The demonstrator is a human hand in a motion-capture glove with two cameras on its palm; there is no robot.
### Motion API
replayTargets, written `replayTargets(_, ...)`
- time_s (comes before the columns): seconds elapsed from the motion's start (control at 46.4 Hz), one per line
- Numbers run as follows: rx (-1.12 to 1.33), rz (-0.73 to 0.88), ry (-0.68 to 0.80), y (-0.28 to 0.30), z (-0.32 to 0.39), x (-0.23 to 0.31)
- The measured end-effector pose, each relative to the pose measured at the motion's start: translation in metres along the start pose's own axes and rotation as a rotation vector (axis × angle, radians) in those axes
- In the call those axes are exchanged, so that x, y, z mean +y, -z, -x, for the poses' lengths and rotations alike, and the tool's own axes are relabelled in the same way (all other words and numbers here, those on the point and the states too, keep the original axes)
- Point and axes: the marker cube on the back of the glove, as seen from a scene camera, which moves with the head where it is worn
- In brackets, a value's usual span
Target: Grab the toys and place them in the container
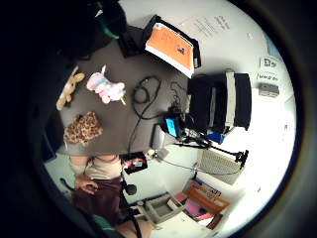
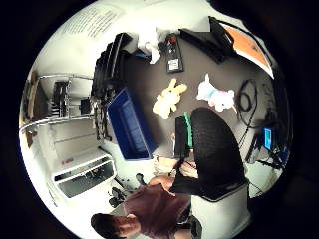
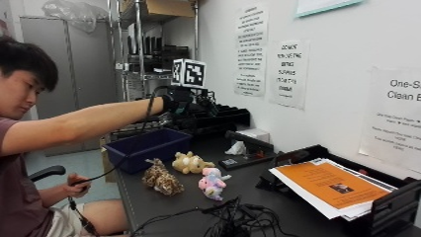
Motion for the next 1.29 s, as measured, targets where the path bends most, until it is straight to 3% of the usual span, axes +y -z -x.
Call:
replayTargets(0.345, -0.041, 0.200, -0.029, -0.124, -0.001, -0.075)
replayTargets(0.56, 0.017, 0.428, -0.069, -0.228, -0.010, -0.102)
replayTargets(0.711, -0.076, 0.185, -0.094, -0.253, -0.018, -0.105)
replayTargets(0.797, -0.156, 0.121, -0.073, -0.256, -0.018, -0.103)
replayTargets(0.991, -0.128, 0.195, -0.020, -0.239, -0.003, -0.098)
replayTargets(1.292, -0.114, 0.032, 0.052, -0.070, 0.029, -0.056)
